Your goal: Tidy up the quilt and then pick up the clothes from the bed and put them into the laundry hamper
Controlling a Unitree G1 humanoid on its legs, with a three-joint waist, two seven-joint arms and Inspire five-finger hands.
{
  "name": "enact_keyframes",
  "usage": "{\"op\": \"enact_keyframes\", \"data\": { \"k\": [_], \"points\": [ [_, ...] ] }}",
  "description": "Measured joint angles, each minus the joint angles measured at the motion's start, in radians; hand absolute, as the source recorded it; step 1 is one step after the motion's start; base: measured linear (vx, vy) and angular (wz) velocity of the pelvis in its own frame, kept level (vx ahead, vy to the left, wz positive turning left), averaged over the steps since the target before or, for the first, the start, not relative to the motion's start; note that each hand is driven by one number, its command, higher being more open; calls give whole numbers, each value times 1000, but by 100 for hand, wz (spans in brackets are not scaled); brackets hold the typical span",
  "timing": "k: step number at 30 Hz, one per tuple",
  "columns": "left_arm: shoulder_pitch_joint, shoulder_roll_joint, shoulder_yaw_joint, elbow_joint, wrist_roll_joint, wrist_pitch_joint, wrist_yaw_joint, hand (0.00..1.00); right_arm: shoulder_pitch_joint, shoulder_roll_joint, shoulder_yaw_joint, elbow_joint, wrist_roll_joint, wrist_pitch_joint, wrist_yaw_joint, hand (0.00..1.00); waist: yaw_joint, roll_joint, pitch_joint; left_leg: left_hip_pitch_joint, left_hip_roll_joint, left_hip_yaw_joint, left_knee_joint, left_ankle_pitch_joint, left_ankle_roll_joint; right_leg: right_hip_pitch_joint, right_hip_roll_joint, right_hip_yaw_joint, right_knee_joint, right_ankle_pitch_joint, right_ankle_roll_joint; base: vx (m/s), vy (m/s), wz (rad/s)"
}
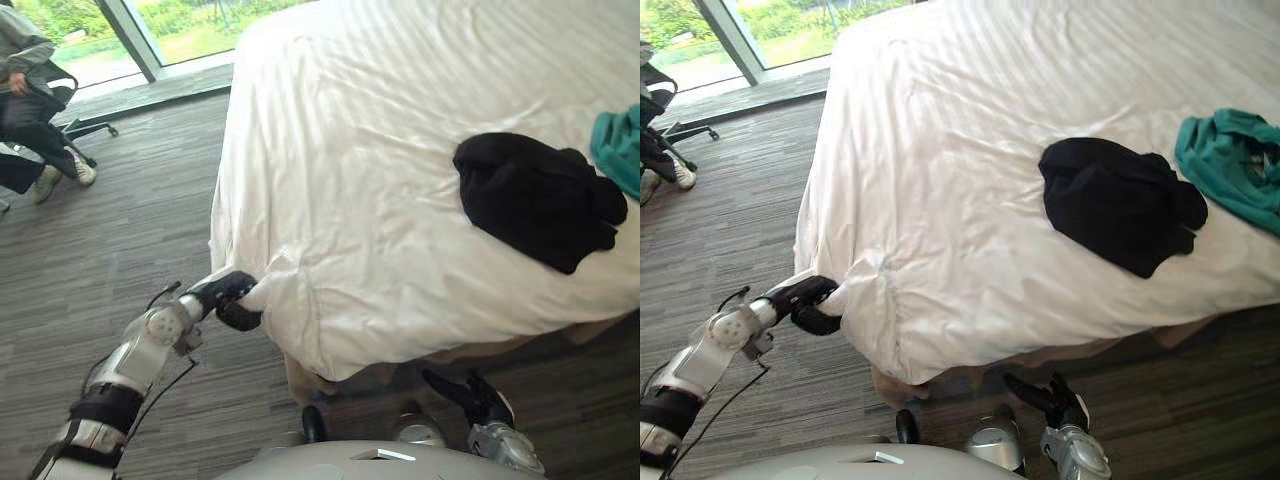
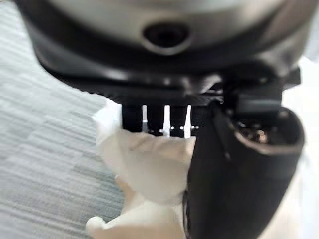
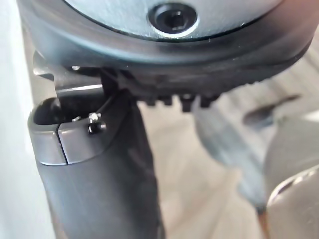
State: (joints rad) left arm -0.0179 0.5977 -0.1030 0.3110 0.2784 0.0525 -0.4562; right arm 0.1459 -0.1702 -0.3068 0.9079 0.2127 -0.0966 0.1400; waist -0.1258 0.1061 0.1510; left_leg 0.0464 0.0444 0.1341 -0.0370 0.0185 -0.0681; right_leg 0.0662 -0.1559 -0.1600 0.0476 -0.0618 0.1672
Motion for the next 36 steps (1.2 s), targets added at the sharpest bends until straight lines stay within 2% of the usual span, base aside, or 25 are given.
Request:
{"op": "enact_keyframes", "data": {
  "k": [3,5,9,12,14,17,20,23,30,32,36],
  "points": [
    [54,-71,91,41,-2,26,46,100,6,9,0,0,0,11,1,100,27,-12,-7,22,-3,-2,0,-4,-2,25,3,-4,-3,-2,-4,-11,1,0],
    [85,-150,174,132,-7,24,120,100,15,11,-2,0,-2,26,1,100,41,-14,-15,38,-3,-1,-1,-8,0,41,4,-4,-8,-4,-6,-23,-1,-4],
    [111,-254,300,269,-34,11,243,100,32,11,-20,0,0,35,1,100,48,-14,-28,40,-1,-1,-3,-9,0,44,7,-5,-12,-5,-7,0,0,0],
    [138,-301,439,430,-62,46,333,100,39,12,-36,13,1,35,1,100,48,-15,-29,53,4,0,-5,-11,-4,55,11,-5,-13,-8,-11,0,0,0],
    [192,-318,539,489,-177,81,391,100,58,18,-41,23,2,36,-1,100,61,-17,-30,56,12,2,-6,-13,-6,58,15,-6,-13,-9,-12,0,0,0],
    [240,-337,605,499,-327,84,444,100,80,36,-46,23,20,36,-4,100,86,-18,-31,59,20,5,-7,-14,-8,64,17,-13,-13,-11,-14,-13,-14,5],
    [274,-413,708,499,-586,74,488,100,88,71,-57,20,49,20,-21,100,99,-11,-42,65,20,2,-11,-14,-9,77,10,-26,-13,-14,-13,-40,0,9],
    [275,-492,731,498,-740,30,526,100,98,105,-78,18,79,7,-35,100,100,-15,-64,65,21,2,-22,-9,-8,76,11,-29,-13,-19,-20,-35,4,3],
    [259,-599,728,464,-740,-33,589,100,120,160,-111,11,200,-14,-108,100,98,-37,-92,70,40,34,-38,-12,-6,67,22,-26,9,-33,-21,16,-16,-3],
    [250,-622,723,462,-743,-58,577,100,141,180,-153,-25,244,-19,-148,100,100,-43,-91,81,50,65,-40,-16,-15,58,26,-13,33,-48,-24,55,-23,-14],
    [247,-633,672,463,-743,-71,569,100,152,196,-243,-51,317,-21,-202,100,100,-56,-90,105,61,100,-46,-22,-33,58,36,13,41,-59,-28,61,-15,-23]
  ]
}}
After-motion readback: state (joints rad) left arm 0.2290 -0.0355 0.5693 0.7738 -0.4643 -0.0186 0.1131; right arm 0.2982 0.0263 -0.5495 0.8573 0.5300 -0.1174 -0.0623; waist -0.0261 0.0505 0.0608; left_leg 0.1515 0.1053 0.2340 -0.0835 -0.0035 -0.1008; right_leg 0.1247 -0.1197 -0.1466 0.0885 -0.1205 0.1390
